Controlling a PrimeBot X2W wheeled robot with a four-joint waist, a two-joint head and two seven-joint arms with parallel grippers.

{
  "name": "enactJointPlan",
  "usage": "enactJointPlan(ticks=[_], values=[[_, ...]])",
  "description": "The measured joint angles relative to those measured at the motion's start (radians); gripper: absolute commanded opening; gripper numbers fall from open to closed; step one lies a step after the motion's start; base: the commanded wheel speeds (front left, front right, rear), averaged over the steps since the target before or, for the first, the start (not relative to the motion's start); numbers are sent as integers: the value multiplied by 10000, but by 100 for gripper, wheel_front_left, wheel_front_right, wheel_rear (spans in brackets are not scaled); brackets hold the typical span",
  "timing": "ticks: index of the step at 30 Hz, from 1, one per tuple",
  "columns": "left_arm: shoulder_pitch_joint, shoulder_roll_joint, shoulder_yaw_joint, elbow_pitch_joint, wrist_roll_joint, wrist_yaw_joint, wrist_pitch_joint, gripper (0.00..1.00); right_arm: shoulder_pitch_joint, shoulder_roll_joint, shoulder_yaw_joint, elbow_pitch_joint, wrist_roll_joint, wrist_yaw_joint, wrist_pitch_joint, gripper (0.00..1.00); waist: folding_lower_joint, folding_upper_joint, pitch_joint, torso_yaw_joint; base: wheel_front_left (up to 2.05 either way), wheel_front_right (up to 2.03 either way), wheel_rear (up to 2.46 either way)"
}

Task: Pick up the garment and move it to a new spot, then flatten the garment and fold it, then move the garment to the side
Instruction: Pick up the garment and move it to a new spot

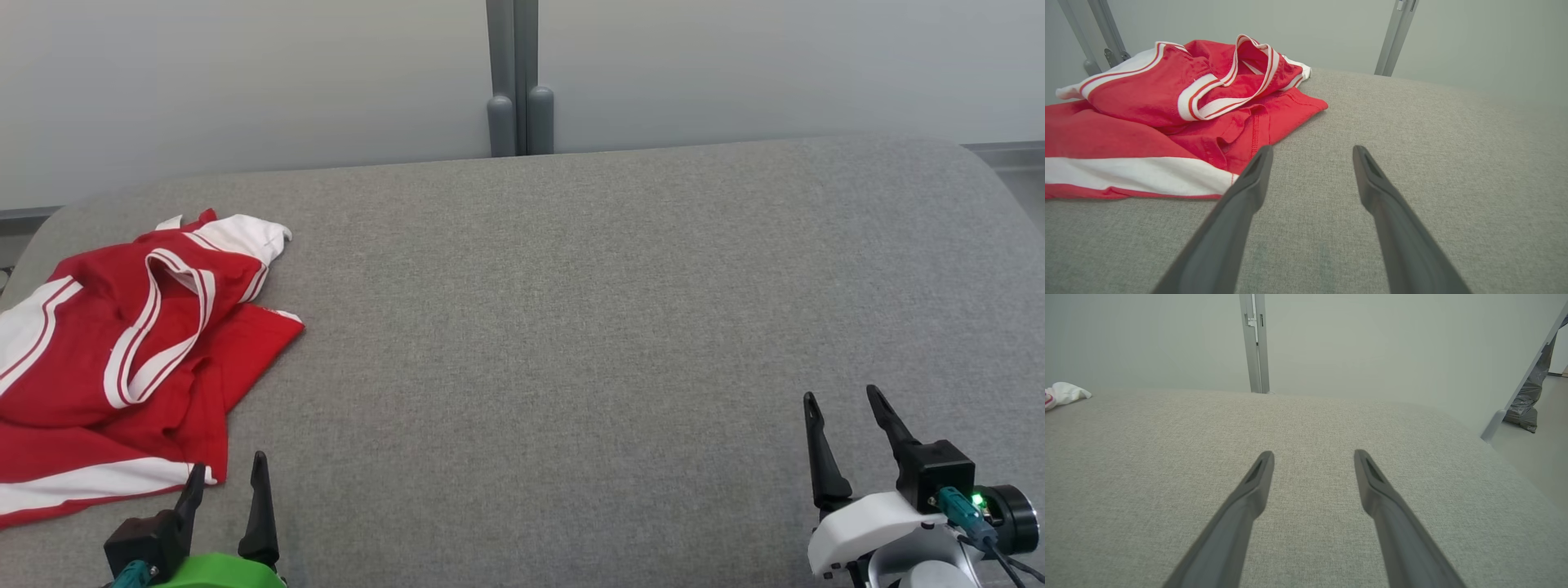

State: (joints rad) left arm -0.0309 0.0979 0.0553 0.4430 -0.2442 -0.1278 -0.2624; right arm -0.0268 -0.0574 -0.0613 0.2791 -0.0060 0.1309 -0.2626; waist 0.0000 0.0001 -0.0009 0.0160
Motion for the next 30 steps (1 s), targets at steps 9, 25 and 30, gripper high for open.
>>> enactJointPlan(ticks=[9,25,30], values=[[-17,-6,-13,-10,19,-10,0,100,10,31,109,25,-2,0,0,100,0,0,3,110,0,0,0],[42,-35,86,27,130,-12,-2,100,-9,52,903,211,35,0,0,100,0,0,-179,1959,0,0,0],[258,63,395,29,167,-12,-4,100,-91,59,1342,353,113,0,0,100,0,0,-290,2978,0,0,0]])
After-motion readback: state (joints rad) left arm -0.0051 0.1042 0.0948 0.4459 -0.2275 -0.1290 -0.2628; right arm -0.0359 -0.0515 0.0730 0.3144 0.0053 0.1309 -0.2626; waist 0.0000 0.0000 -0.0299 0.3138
